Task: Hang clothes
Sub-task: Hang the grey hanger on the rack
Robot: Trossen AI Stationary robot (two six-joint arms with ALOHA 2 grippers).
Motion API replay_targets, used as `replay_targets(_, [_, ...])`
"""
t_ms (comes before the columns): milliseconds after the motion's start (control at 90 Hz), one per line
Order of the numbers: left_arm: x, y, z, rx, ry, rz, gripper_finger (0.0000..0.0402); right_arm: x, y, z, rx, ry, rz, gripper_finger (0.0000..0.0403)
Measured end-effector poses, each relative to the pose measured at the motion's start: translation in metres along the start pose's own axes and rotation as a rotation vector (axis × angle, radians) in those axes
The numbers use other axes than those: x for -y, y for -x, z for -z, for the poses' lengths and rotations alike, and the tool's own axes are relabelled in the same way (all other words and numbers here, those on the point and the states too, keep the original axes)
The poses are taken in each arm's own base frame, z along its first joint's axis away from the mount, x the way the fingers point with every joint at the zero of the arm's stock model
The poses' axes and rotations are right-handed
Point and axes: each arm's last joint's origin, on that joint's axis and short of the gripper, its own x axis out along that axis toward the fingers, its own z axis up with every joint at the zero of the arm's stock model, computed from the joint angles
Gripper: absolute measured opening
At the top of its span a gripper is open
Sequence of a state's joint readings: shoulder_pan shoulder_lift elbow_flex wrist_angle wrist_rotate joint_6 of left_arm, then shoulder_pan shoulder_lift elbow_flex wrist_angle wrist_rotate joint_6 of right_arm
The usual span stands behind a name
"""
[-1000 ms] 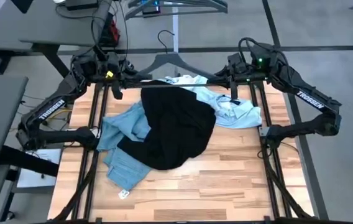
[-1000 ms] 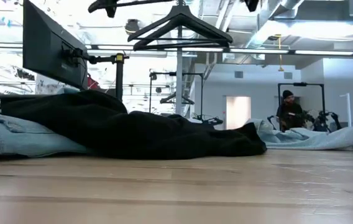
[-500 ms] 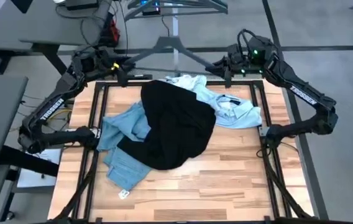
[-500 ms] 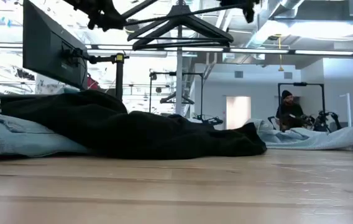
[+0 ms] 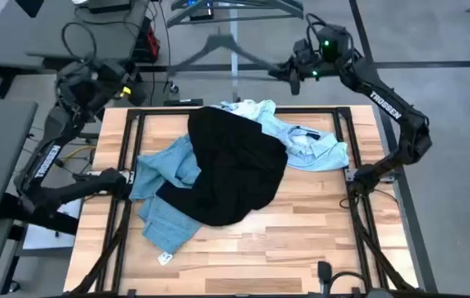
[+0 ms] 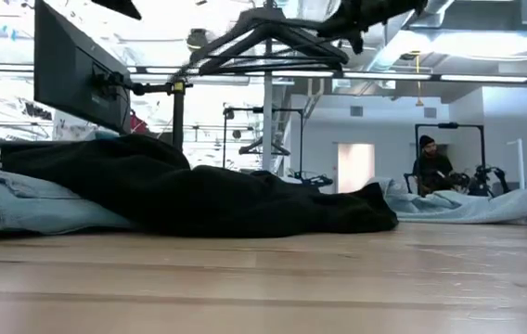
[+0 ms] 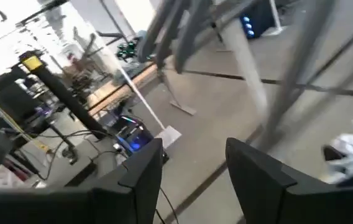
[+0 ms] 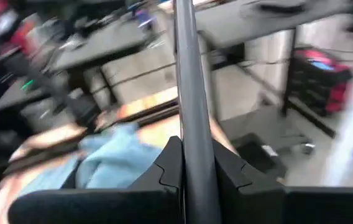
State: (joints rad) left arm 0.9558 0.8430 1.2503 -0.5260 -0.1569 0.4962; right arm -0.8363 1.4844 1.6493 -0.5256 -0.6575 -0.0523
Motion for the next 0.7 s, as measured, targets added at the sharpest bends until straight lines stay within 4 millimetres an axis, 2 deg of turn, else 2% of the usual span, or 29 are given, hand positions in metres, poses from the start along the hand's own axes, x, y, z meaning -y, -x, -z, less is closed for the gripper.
replay_targets(78, [0.005,0.001,0.005,-0.026,0.097,0.11,0.0158,0.002,-0.001,-0.004,0.035,0.0,0.006,0.0028])
replay_targets(200, [0.014,-0.001,0.006,0.0,0.252,0.351,0.0158,0.01,-0.006,-0.019,0.197,0.031,0.056,0.0028])
replay_targets(333, [0.022,-0.012,0.003,0.021,0.354,0.509,0.0158,0.021,-0.022,-0.034,0.362,0.015,0.035,0.0028])
replay_targets(422, [0.028,-0.021,0.004,-0.018,0.398,0.544,0.0158,0.032,-0.036,-0.039,0.391,-0.007,0.041,0.0028])
replay_targets(589, [0.031,-0.024,0.005,-0.044,0.436,0.57,0.0158,0.06,-0.048,-0.054,0.436,-0.007,0.102,0.0028])
replay_targets(700, [0.034,-0.025,0.004,-0.061,0.456,0.583,0.0158,0.08,-0.059,-0.053,0.427,-0.033,0.121,0.0028])
